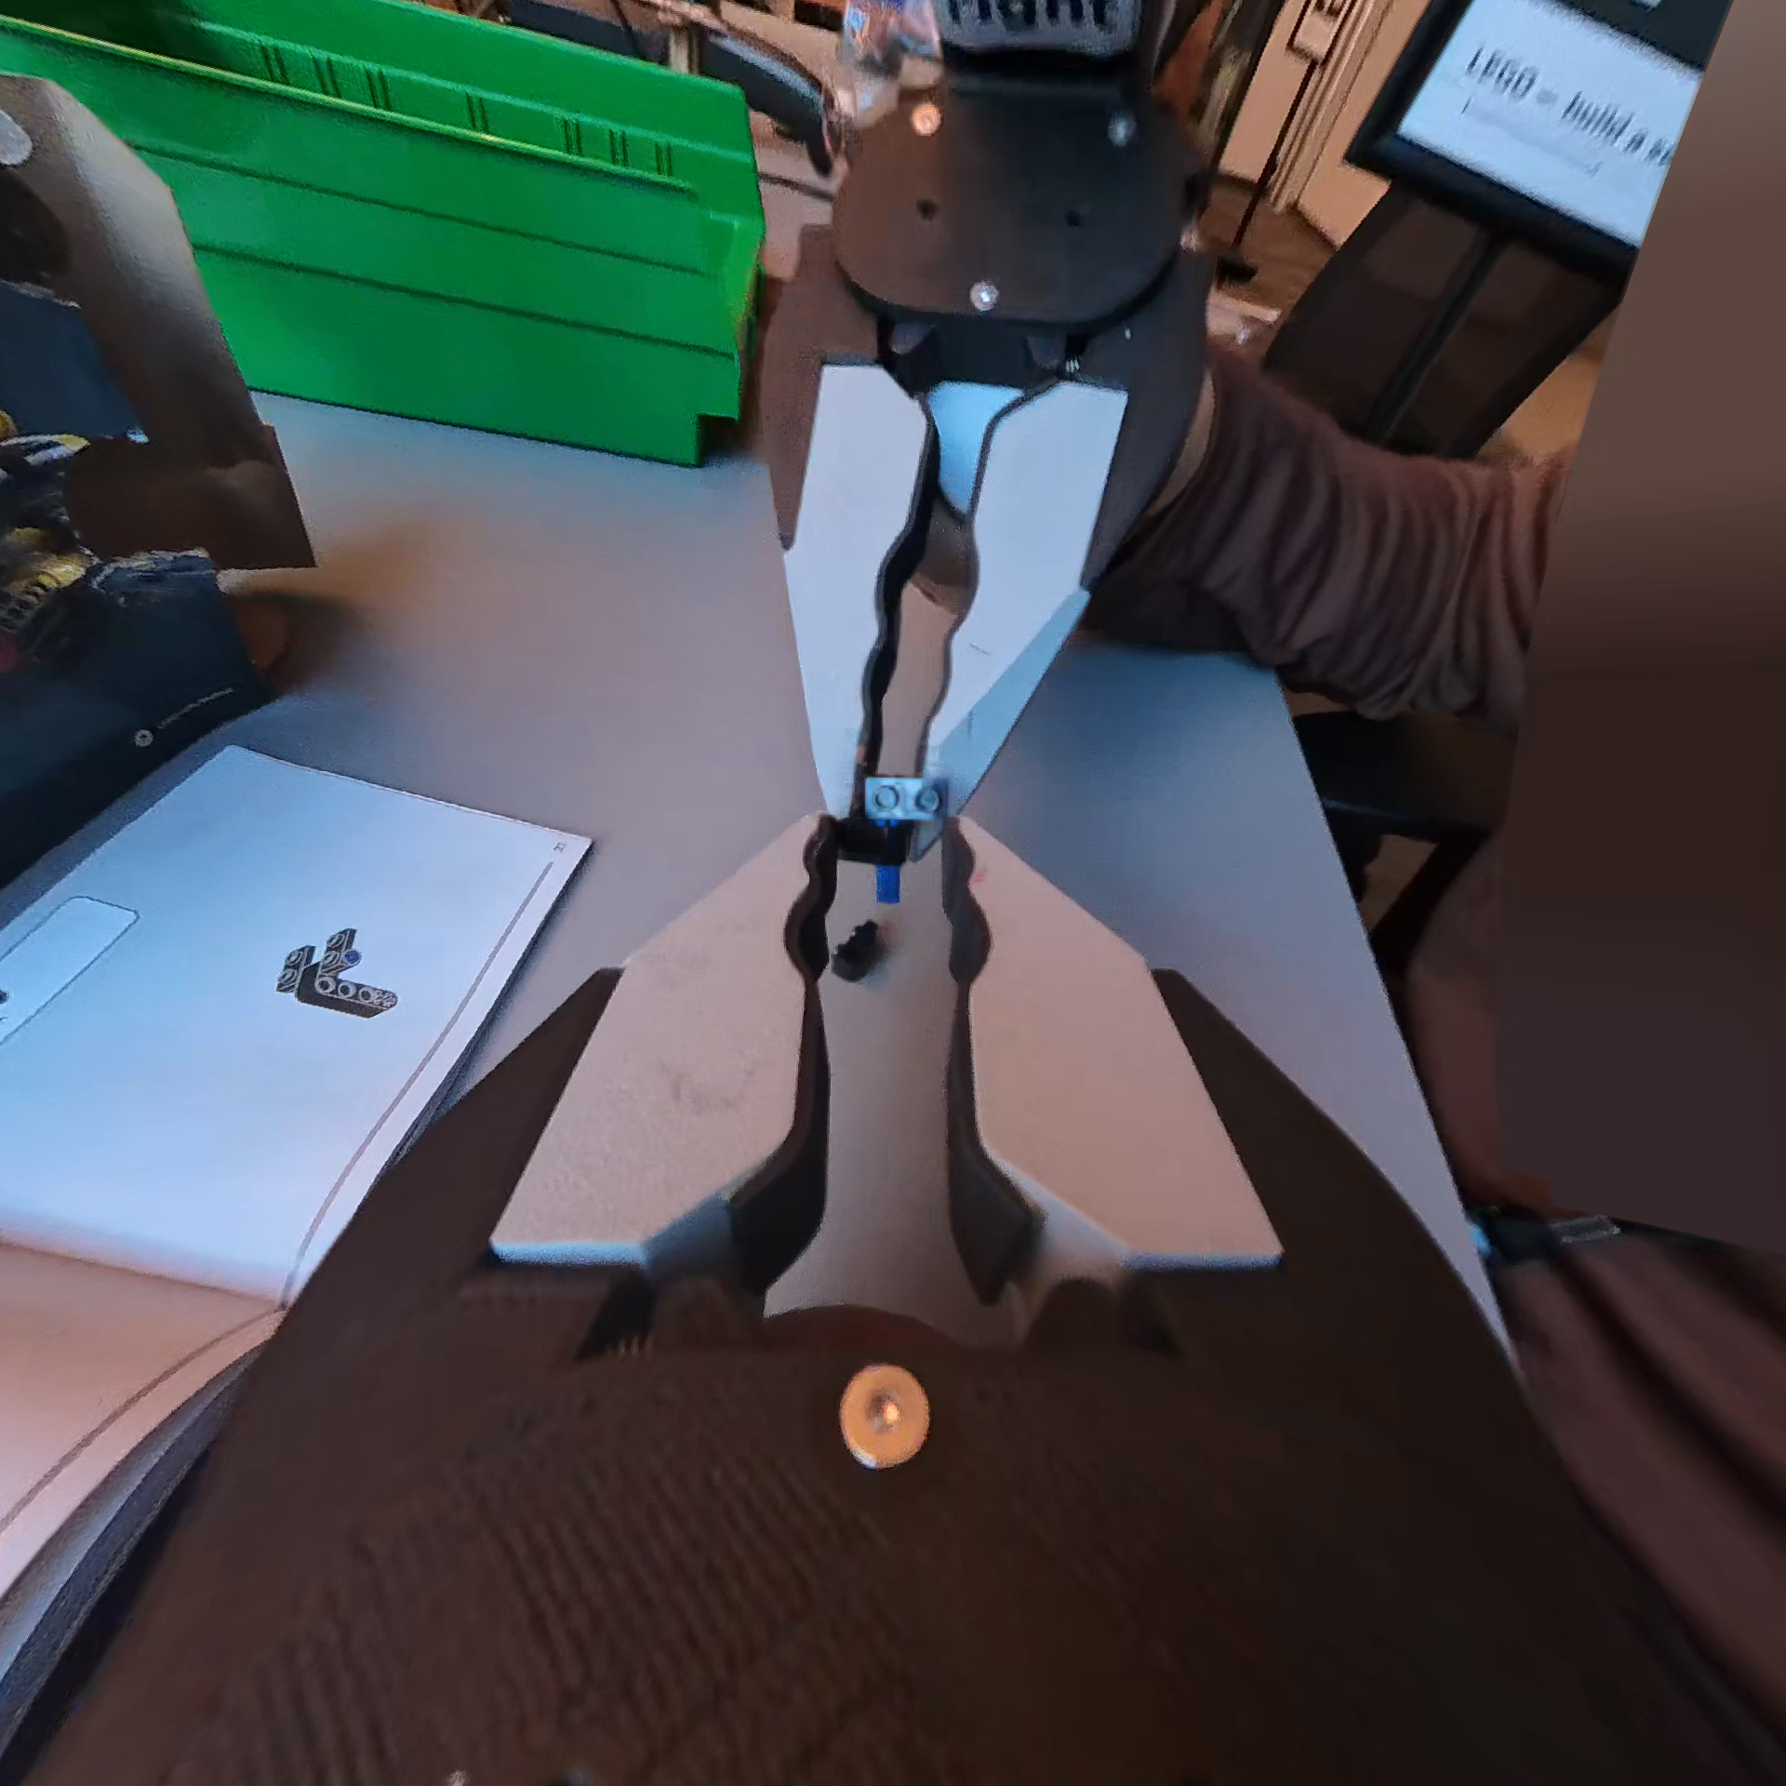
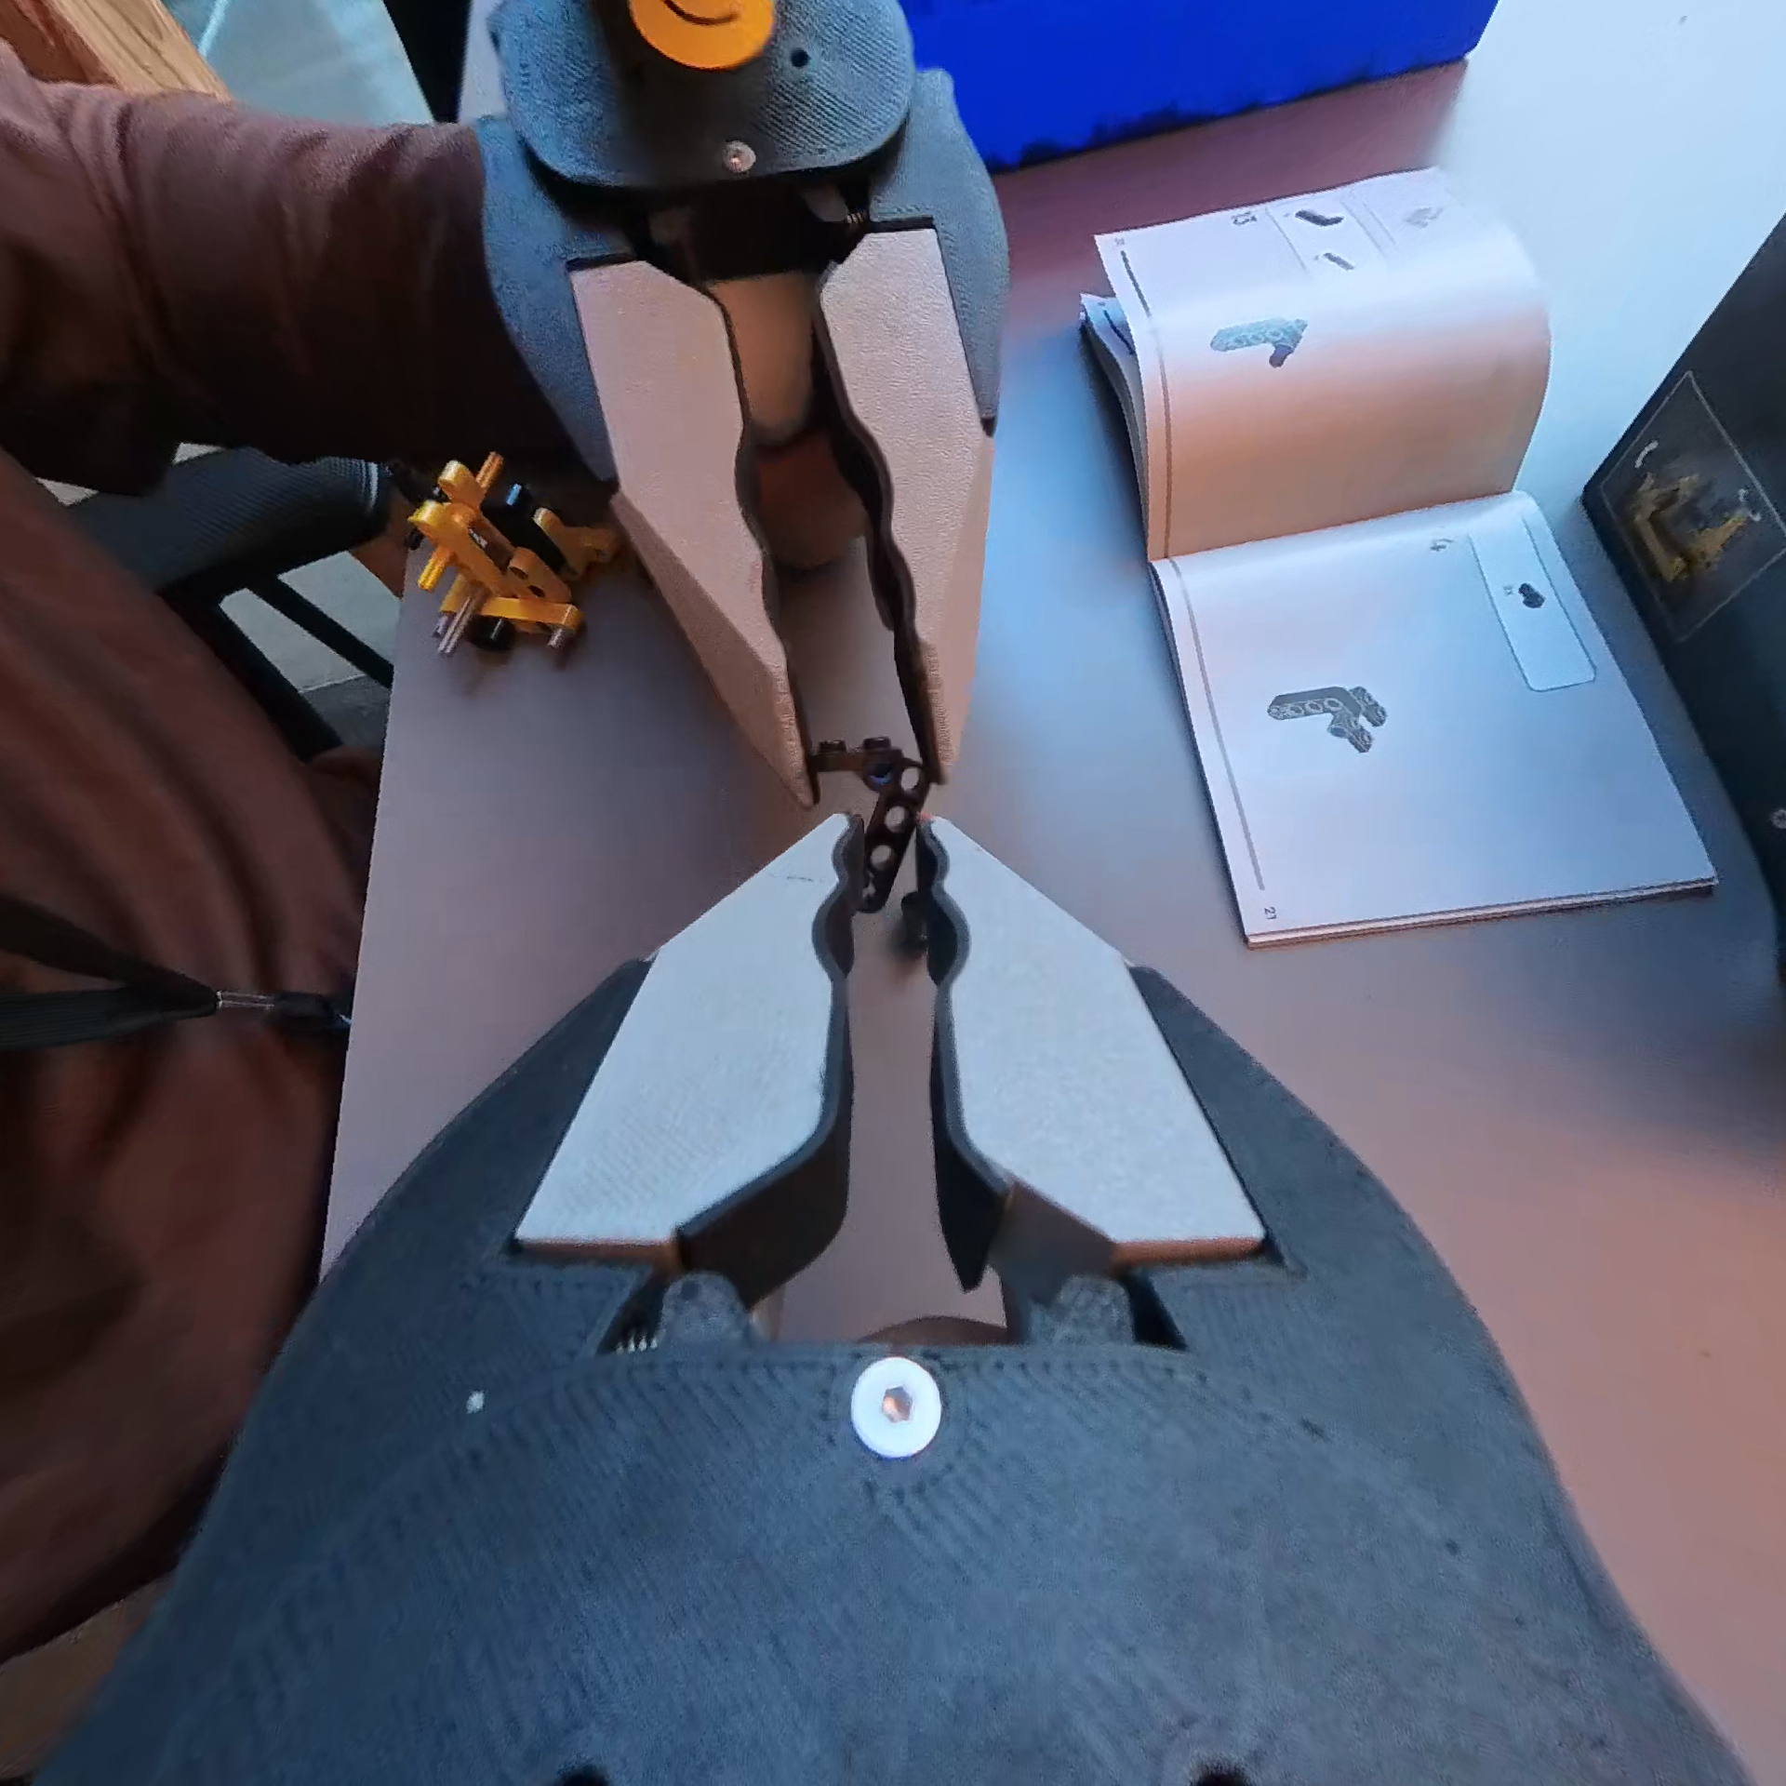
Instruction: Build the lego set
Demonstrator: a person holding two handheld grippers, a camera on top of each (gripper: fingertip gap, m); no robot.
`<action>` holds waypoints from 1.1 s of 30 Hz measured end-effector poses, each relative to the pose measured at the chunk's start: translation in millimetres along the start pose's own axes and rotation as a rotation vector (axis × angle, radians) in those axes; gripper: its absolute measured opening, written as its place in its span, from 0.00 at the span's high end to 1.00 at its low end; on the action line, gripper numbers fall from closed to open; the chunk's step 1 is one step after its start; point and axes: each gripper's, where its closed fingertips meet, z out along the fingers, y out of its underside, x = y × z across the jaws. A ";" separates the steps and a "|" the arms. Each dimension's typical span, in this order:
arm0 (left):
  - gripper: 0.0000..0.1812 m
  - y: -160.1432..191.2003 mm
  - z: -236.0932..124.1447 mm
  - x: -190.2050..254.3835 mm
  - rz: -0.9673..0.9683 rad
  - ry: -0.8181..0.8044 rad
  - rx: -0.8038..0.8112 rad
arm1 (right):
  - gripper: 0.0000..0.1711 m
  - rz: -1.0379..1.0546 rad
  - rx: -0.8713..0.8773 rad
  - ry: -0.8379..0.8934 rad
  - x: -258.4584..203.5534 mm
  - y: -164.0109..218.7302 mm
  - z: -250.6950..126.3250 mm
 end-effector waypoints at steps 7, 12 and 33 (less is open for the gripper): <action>0.89 -5.6 3.5 0.6 -0.150 0.093 0.034 | 0.97 0.028 0.017 0.010 1.8 0.7 -6.7; 0.87 -2.0 -6.1 -4.3 -0.084 0.059 0.003 | 0.98 0.034 -0.100 0.104 14.7 21.5 -9.2; 0.90 27.9 -6.6 -12.9 0.063 -0.067 -0.178 | 0.98 0.106 -0.423 0.200 8.0 32.0 6.5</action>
